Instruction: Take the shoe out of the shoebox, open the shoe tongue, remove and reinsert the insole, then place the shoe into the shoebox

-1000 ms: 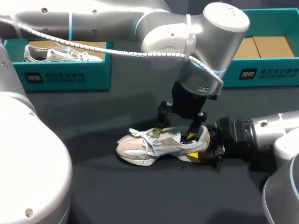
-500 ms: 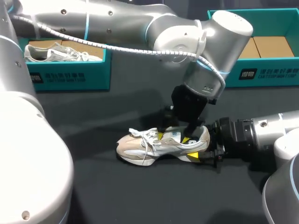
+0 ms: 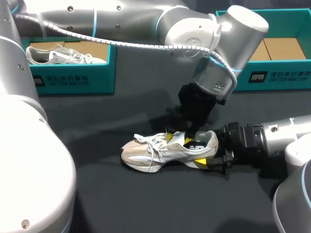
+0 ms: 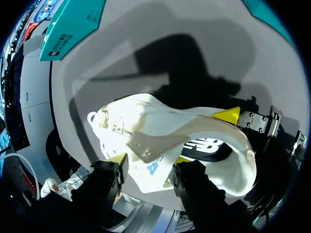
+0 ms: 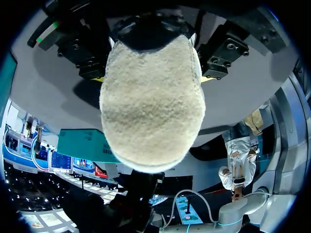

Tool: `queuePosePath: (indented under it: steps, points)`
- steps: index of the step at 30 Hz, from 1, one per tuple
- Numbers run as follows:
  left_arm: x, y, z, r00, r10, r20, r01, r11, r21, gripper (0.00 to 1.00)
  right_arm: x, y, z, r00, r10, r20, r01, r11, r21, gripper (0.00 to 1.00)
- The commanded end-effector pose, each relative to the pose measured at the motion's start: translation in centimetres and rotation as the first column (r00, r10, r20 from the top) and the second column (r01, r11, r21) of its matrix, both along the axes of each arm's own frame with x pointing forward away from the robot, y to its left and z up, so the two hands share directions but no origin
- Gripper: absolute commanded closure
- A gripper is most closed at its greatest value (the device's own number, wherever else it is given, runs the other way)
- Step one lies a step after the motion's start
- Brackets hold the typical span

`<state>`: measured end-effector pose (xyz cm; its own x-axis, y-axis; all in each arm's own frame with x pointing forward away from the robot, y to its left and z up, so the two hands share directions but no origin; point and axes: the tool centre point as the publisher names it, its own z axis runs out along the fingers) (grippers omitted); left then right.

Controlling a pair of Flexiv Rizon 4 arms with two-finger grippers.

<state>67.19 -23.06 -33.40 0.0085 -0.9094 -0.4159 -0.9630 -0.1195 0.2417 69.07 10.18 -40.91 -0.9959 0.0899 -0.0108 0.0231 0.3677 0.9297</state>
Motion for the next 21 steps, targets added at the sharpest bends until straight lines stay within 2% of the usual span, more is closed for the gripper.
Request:
queuePosePath:
  steps: [1,3,5,7,10,11,21]
  points:
    - [-0.3,0.2,0.2,1.000,0.006,0.009,-0.006,1.000,0.003,0.53,-0.1,0.2,0.0,1.000,-0.001,-0.001,0.001,1.000,-0.004,1.00]
    - [-0.3,0.2,0.2,1.000,0.004,0.009,-0.004,1.000,0.006,0.56,-0.1,0.2,0.0,1.000,-0.001,-0.001,0.001,1.000,-0.004,1.00]
    - [-0.3,0.2,0.2,1.000,0.005,0.009,-0.005,1.000,0.006,0.68,-0.1,0.2,0.0,1.000,-0.001,-0.001,0.001,1.000,-0.004,1.00]
    - [-0.3,0.3,0.3,1.000,0.007,0.009,-0.007,1.000,-0.001,0.87,-0.1,0.2,0.0,1.000,-0.001,-0.001,0.001,1.000,-0.004,1.00]
    - [-0.5,0.7,0.8,1.000,0.007,0.013,-0.006,1.000,-0.019,0.94,-0.1,0.2,0.0,1.000,-0.001,-0.001,0.001,1.000,-0.004,1.00]
    - [-0.5,0.8,1.1,1.000,0.006,0.016,-0.006,1.000,-0.029,1.00,-0.1,0.2,0.0,1.000,-0.001,-0.001,0.001,1.000,-0.004,1.00]
    - [-1.0,4.7,4.1,0.995,0.077,0.059,-0.062,0.973,-0.222,1.00,-0.1,0.2,0.0,1.000,-0.001,-0.001,0.001,1.000,-0.004,1.00]
